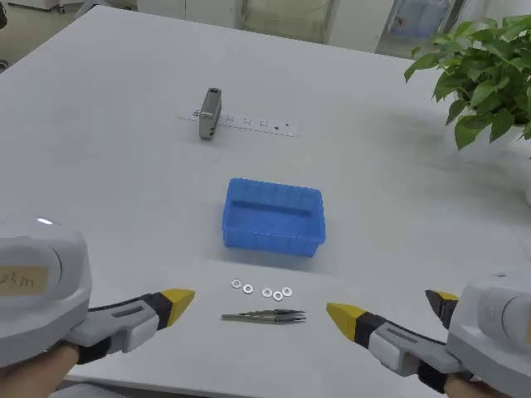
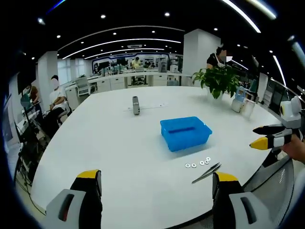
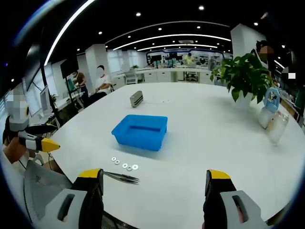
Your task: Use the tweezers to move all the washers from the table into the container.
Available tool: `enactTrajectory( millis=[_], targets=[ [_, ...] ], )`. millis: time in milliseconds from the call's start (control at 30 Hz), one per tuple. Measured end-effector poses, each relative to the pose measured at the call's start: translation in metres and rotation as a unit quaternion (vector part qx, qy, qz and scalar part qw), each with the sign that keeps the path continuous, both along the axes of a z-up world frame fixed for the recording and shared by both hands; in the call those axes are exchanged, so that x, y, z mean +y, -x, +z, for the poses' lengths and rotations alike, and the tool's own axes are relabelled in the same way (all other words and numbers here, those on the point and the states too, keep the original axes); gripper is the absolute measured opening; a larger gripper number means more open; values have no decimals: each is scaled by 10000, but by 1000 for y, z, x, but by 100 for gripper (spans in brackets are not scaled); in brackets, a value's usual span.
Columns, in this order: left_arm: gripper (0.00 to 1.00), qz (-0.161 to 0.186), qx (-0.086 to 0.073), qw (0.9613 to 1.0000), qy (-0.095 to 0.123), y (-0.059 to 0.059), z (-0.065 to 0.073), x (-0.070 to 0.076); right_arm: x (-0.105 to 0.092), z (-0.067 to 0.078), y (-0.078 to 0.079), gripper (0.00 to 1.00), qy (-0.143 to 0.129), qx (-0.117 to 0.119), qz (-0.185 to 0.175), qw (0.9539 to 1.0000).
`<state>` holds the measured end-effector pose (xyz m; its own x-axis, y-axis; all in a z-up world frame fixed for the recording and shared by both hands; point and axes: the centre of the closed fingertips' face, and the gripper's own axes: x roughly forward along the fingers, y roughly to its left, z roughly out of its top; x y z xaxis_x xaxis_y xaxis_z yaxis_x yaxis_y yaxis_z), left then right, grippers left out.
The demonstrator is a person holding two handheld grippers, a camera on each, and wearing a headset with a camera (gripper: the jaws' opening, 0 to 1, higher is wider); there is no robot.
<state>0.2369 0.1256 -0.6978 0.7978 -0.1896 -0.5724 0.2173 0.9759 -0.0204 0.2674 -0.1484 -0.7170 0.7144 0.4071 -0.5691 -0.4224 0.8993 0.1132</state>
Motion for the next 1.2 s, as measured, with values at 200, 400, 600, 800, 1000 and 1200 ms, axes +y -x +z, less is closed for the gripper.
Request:
enactTrajectory(
  millis=[200, 400, 600, 800, 1000, 1200],
  targets=[
    [99, -3, -6, 10000, -12, 0, 1, 0, 0, -1, 1, 87, 15, 10, 8, 10000],
    [99, -34, 6, 10000, -26, 0, 1, -1, 1, 0, 0, 87, 30, -4, 34, 10000],
    [99, -54, 7, 10000, -51, -1, 1, -1, 2, -1, 1, 86, 42, 10, 59, 10000],
    [99, -163, -13, 9998, -85, -3, 1, -5, 3, -2, 0, 86, 60, 12, 96, 9999],
    [99, -242, -20, 9996, -131, -4, 0, -7, 5, -1, -1, 86, 91, -17, 139, 9999],
    [99, -386, -67, 9992, -49, -5, 0, -14, 9, -1, 0, 86, 186, -58, 237, 9995]
  ],
)
